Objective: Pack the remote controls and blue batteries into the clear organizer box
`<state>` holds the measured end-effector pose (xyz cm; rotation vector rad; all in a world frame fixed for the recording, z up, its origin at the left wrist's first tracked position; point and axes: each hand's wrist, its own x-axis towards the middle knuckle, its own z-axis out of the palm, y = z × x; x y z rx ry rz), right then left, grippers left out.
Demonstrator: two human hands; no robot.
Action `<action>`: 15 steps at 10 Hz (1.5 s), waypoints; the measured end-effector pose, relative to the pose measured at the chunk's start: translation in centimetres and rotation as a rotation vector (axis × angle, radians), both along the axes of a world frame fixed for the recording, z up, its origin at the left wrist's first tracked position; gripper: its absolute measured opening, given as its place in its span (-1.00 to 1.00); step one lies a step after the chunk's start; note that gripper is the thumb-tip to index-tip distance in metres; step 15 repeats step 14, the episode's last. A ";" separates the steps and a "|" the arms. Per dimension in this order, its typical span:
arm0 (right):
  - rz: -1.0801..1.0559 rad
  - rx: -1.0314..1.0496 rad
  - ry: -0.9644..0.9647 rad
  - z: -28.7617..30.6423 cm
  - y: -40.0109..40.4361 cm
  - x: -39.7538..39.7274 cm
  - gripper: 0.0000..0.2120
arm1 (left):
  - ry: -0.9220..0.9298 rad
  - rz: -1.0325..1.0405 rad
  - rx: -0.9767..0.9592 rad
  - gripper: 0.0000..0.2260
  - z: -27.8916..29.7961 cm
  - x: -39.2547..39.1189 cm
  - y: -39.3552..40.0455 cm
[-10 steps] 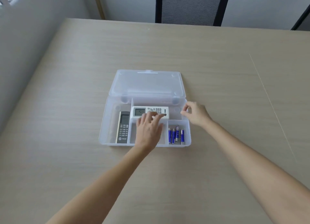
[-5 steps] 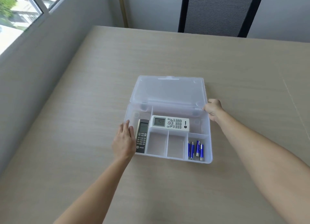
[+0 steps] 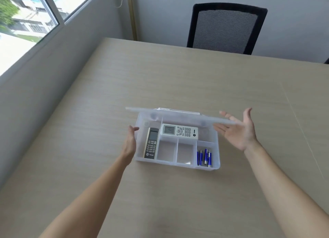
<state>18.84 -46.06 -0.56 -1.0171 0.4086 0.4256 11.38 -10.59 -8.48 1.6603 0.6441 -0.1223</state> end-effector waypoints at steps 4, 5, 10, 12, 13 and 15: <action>0.523 -1.268 -0.040 -5.3 5.9 -9.8 0.31 | 0.050 -0.278 0.198 -0.11 2.8 -4.7 0.3; 0.589 -1.465 0.028 -5.4 7.8 -10.3 0.42 | 0.067 -0.335 0.407 0.03 2.2 -4.8 -1.3; 0.554 -1.537 0.100 -6.4 8.5 -10.2 0.40 | 0.192 -0.383 0.679 0.21 0.9 -4.8 -1.6; 0.517 -1.504 -0.158 -1.4 9.5 -12.1 0.29 | 0.045 -0.251 0.776 0.12 1.3 -7.9 -1.5; 0.353 -1.206 -0.497 5.2 8.9 -13.3 -0.02 | -0.108 -0.058 0.685 -0.07 1.3 -12.1 1.2; 0.146 -0.904 -0.879 15.8 5.9 -15.9 -0.54 | -0.176 0.215 0.749 -0.34 1.4 -19.9 6.2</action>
